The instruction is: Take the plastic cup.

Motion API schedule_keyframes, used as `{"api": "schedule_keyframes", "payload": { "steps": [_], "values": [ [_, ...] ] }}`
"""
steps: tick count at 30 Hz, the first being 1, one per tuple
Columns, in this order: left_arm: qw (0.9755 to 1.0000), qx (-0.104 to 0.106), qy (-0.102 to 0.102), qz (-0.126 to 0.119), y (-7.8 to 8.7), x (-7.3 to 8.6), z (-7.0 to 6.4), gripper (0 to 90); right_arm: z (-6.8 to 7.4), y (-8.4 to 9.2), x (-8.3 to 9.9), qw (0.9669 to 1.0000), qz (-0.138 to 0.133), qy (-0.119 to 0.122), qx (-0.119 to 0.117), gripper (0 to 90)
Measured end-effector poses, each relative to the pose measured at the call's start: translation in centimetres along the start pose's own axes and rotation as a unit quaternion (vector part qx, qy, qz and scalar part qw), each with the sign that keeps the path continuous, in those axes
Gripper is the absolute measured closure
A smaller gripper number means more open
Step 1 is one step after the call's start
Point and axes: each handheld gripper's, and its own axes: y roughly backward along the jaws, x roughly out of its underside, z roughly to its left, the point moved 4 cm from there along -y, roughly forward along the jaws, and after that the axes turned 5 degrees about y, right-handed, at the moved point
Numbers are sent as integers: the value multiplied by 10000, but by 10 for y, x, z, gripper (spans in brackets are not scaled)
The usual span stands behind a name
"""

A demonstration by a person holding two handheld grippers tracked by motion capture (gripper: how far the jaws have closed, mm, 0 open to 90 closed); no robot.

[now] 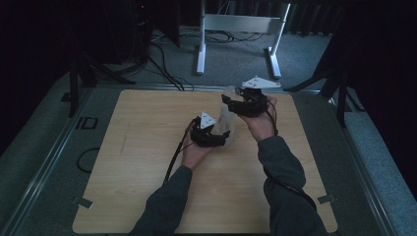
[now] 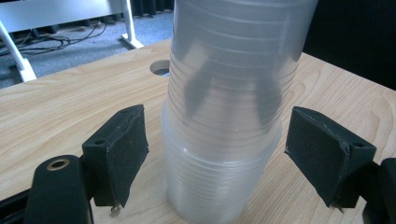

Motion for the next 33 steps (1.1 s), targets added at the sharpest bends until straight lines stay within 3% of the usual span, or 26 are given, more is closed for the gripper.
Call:
{"api": "schedule_keyframes", "payload": {
  "steps": [15, 33],
  "values": [
    [10000, -39, 10, -14, 5, -1, 5, 221, -3, 16, -12, 9999, -111, 77, 41, 407],
    [10000, 9, -73, -51, 15, -1, 3, 221, -20, 36, -6, 9996, -70, 22, 261, 407]
  ]
}}
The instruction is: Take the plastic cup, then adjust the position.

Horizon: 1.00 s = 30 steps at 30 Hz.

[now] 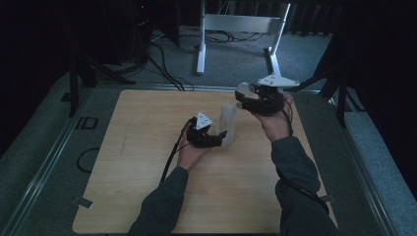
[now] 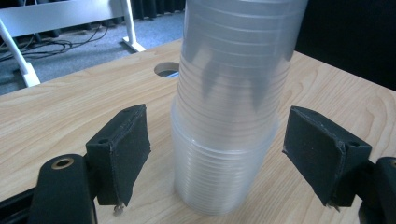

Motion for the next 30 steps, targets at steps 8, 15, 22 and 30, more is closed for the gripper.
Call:
{"api": "schedule_keyframes", "payload": {
  "steps": [8, 15, 22, 30],
  "values": [
    [10000, 26, 16, -16, 6, 3, 0, 221, -9, 11, 7, 9999, 37, -61, 127, 407],
    [10000, 30, -15, -69, 10, 3, 0, 221, -18, 17, 17, 9996, 112, -119, 240, 407],
    [9999, 58, -42, -105, 13, 2, -4, 221, -23, 18, 27, 9993, 192, -168, 285, 407],
    [9999, 59, -36, -145, 17, 3, -5, 219, -28, 19, 39, 9987, 295, -251, 345, 407]
  ]
}}
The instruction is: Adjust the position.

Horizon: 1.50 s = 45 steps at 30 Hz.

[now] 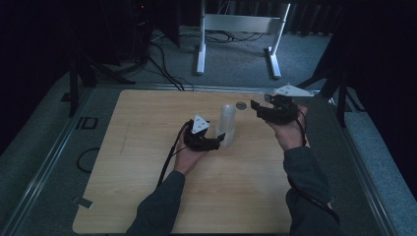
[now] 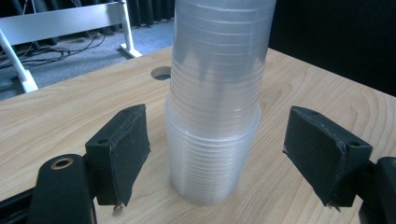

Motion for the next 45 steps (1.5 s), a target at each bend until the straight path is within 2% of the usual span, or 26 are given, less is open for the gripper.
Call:
{"api": "schedule_keyframes", "payload": {
  "steps": [7, 25, 45],
  "values": [
    [10000, 21, -41, -22, 4, 2, -2, 219, 0, -2, 7, 10000, 71, -25, -7, 407],
    [9995, 149, -157, -214, 18, -6, -12, 218, 1, -5, 26, 9997, 236, -65, -35, 407],
    [9989, 284, -245, -287, 24, -10, -22, 218, 5, -10, 47, 9991, 375, -194, -85, 407]
  ]
}}
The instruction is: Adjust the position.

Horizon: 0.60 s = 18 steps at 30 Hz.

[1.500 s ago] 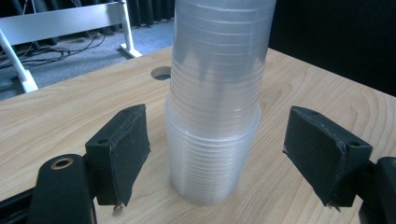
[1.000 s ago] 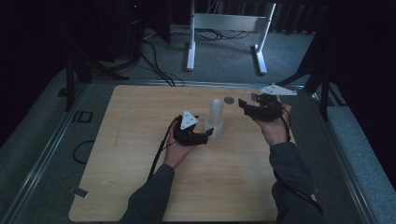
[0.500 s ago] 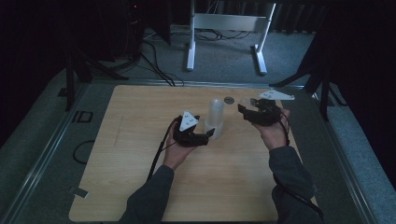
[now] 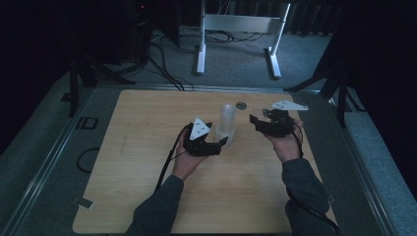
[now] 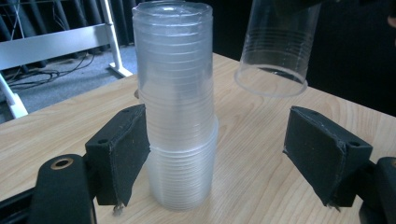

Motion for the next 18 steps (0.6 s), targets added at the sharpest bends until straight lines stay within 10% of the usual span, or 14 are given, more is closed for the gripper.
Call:
{"api": "schedule_keyframes", "payload": {
  "steps": [18],
  "values": [
    [9999, 127, -87, 2, -3, -2, -10, 219, 10, -3, 16, 9998, 44, -128, -122, 408]
  ]
}}
